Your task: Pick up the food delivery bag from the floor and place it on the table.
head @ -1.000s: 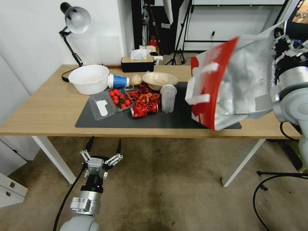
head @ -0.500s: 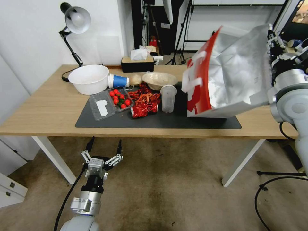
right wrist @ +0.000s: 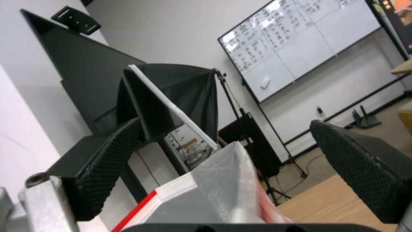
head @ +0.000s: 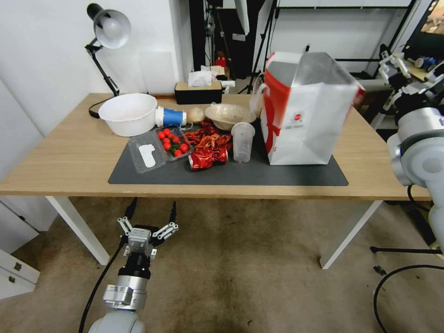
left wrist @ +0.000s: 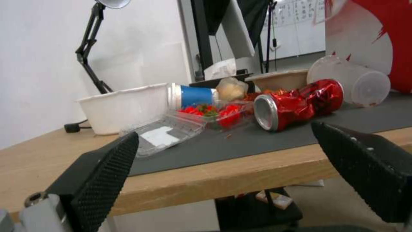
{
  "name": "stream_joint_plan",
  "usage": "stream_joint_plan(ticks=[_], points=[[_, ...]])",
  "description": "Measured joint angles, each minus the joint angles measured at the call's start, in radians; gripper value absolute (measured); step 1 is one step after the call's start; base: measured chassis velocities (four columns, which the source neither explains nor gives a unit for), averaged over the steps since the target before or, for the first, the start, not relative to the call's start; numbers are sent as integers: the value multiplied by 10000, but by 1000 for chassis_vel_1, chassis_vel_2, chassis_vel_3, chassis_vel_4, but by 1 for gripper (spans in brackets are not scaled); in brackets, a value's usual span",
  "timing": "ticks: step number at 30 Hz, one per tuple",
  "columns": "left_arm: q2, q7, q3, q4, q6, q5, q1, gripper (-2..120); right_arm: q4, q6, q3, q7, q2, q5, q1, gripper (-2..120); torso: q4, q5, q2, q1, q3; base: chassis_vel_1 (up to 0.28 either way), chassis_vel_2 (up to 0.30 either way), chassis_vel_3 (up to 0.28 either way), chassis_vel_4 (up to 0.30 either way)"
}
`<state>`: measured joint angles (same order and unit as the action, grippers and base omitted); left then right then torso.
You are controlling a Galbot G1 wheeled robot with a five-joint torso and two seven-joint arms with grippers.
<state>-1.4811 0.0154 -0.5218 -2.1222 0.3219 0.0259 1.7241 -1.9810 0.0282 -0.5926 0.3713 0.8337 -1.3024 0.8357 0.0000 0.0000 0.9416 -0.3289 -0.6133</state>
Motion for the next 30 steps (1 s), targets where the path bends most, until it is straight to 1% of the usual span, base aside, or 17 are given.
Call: stream_joint_plan(ticks=[5,7,8,11,13,15,16,18,19,20,23,25,26,27,28,29,30], points=[[9,-1,15,-1,40,-18,0,100,-139,-48,-170,-410,18,295,410,100,1,-1,-1,1,0,0,0,0,0],[5,-1,40,-1,93,-27,-5,100,-431,-105,-364,-864,118,827,973,100,-1,2,0,0,0,0,0,0,0],[5,-1,40,-1,93,-27,-5,100,-431,-105,-364,-864,118,827,973,100,-1,2,0,0,0,0,0,0,0],[17,21,40,17,141,-68,-17,100,-749,-276,-623,-1506,312,1715,1654,100,-2,1,0,1,0,0,0,0,0],[23,47,33,27,163,-75,-18,100,-829,-323,-704,-1646,379,1939,1818,100,0,1,0,0,0,0,0,0,0],[36,78,19,35,197,-86,-17,100,-1045,-376,-968,-2386,577,2681,2366,100,0,0,0,0,1,0,0,0,0],[36,78,19,35,197,-86,-17,100,-1045,-376,-968,-2386,577,2681,2366,100,0,0,0,0,1,0,0,0,0],[42,86,15,35,202,-93,-17,100,-1211,-455,-1087,-2872,738,3339,2759,100,-3,0,0,0,1,0,0,0,0],[43,89,14,38,204,-94,-20,100,-1368,-499,-1151,-3031,858,3744,3017,100,1,-2,0,1,1,0,0,0,0],[43,89,14,38,204,-94,-20,100,-1368,-499,-1151,-3031,858,3744,3017,100,1,-2,0,1,1,0,0,0,0],[37,99,9,61,231,-112,-35,100,-1895,-606,-1208,-3163,1217,4638,3774,100,-1,-1,0,1,1,0,0,0,0],[34,100,4,66,237,-117,-36,100,-2008,-656,-1232,-3208,1319,4844,3944,100,0,-2,0,1,1,0,0,0,0],[34,102,-3,79,253,-131,-36,100,-2196,-748,-1267,-3294,1514,5167,4253,100,0,-1,0,1,1,0,0,0,0],[38,103,-17,93,278,-154,-35,100,-2538,-786,-1370,-3545,1876,5570,4806,100,1,0,0,0,1,0,0,0,0],[38,103,-17,93,278,-154,-35,100,-2538,-786,-1370,-3545,1876,5570,4806,100,1,0,0,0,1,0,0,0,0],[42,104,-25,109,297,-160,-35,100,-2673,-787,-1417,-3685,2041,5732,5010,100,-4,1,0,1,1,0,0,0,0],[48,103,-36,129,324,-173,-35,100,-2846,-857,-1465,-3913,2321,6063,5346,100,-3,-3,1,1,2,0,0,0,0]])
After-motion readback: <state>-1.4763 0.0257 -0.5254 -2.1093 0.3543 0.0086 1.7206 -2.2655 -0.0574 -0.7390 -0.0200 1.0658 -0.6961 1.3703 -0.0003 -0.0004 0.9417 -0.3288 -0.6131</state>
